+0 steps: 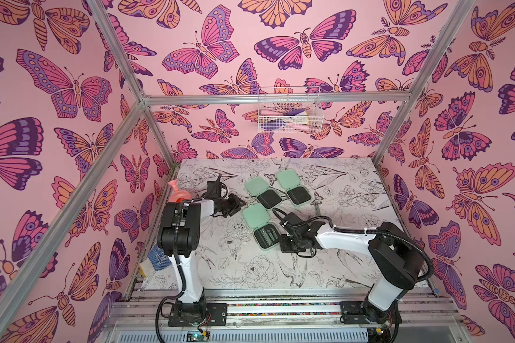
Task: Organize nail clipper sets
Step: Close the storage box at the center of the board.
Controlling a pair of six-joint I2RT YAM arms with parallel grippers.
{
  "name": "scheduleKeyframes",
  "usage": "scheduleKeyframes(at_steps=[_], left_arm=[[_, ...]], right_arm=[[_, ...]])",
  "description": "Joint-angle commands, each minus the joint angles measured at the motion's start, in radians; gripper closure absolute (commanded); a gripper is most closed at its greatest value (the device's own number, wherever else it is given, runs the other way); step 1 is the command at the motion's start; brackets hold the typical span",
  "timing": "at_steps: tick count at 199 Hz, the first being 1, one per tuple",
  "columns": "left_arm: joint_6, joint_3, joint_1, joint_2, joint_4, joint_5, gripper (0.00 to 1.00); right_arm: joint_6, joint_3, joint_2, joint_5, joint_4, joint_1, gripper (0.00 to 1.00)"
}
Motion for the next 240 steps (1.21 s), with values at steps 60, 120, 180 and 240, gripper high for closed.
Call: scheduleKeyframes(at_steps=[60,120,180,240], left_arm=[[0.108,-0.012,-0.043,0.071,-0.265,-0.156,0.66],[0.126,-0.005,-0.075,0.029,-0.264,-0.097,0.67],[0.106,-0.058,-0.088,-0.083,-0.252,-0.075,0.66],[0.083,-0.084,-0.099,-0.192,-0.251,-0.053,0.66]], right_arm=[[0.021,0.027,0.009,0.036,0.013,0.006,0.83],[0.036,0.033,0.042,0.037,0.064,0.006,0.84],[0.032,0.056,0.069,0.042,0.077,0.005,0.84],[0.03,0.073,0.085,0.043,0.084,0.005,0.84]])
